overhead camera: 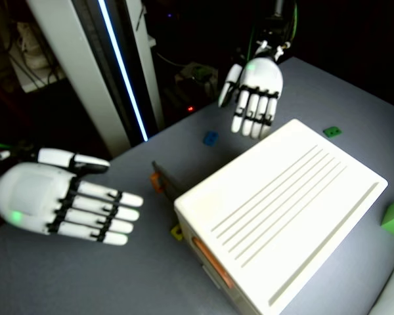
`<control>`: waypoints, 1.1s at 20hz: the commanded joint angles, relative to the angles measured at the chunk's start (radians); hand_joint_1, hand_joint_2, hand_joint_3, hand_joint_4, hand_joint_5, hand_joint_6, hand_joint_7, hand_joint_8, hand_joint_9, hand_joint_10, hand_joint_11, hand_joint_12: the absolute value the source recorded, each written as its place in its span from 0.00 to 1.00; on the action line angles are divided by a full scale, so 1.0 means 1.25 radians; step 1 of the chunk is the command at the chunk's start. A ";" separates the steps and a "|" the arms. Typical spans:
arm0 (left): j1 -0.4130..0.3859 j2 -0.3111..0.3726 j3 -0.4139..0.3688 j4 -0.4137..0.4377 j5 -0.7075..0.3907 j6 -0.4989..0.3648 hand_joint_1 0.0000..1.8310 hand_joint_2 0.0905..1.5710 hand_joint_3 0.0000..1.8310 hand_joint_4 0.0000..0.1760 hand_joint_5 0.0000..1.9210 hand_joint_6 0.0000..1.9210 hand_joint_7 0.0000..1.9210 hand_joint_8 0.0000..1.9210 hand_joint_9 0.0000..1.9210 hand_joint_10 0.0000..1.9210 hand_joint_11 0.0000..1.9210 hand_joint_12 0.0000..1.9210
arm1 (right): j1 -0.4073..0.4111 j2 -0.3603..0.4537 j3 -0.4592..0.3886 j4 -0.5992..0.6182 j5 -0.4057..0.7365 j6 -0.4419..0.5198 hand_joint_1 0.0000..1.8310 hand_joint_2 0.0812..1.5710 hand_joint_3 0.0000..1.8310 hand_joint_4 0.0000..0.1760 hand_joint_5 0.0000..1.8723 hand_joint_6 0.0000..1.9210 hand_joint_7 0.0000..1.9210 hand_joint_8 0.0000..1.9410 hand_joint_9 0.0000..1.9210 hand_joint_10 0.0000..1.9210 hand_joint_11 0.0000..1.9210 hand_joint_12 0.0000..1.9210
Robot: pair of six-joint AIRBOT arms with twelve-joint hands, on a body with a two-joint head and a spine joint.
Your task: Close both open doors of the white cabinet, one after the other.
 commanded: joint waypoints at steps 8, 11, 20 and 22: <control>0.126 0.076 -0.061 -0.185 -0.260 0.094 0.00 0.94 0.00 0.00 0.00 0.00 0.01 0.00 0.01 0.00 0.00 0.11 | 0.100 -0.025 0.023 -0.086 0.012 0.023 0.00 0.92 0.01 0.00 0.00 0.00 0.00 0.00 0.00 0.00 0.00 0.00; 0.170 0.088 -0.075 -0.226 -0.310 0.106 0.00 0.93 0.00 0.00 0.03 0.00 0.04 0.00 0.06 0.00 0.00 0.25 | 0.119 -0.031 0.026 -0.109 -0.005 0.025 0.00 0.92 0.00 0.00 0.00 0.00 0.00 0.00 0.00 0.00 0.00 0.00; 0.225 0.095 -0.093 -0.264 -0.371 0.114 0.00 0.91 0.00 0.00 0.06 0.00 0.08 0.00 0.10 0.00 0.00 0.31 | 0.189 -0.067 0.046 -0.183 -0.054 0.054 0.00 0.92 0.00 0.00 0.00 0.00 0.00 0.00 0.00 0.00 0.00 0.00; 0.230 0.097 -0.095 -0.268 -0.379 0.114 0.00 0.91 0.00 0.00 0.06 0.00 0.08 0.00 0.09 0.00 0.00 0.29 | 0.204 -0.076 0.049 -0.199 -0.064 0.056 0.00 0.92 0.00 0.00 0.00 0.00 0.00 0.00 0.00 0.00 0.00 0.00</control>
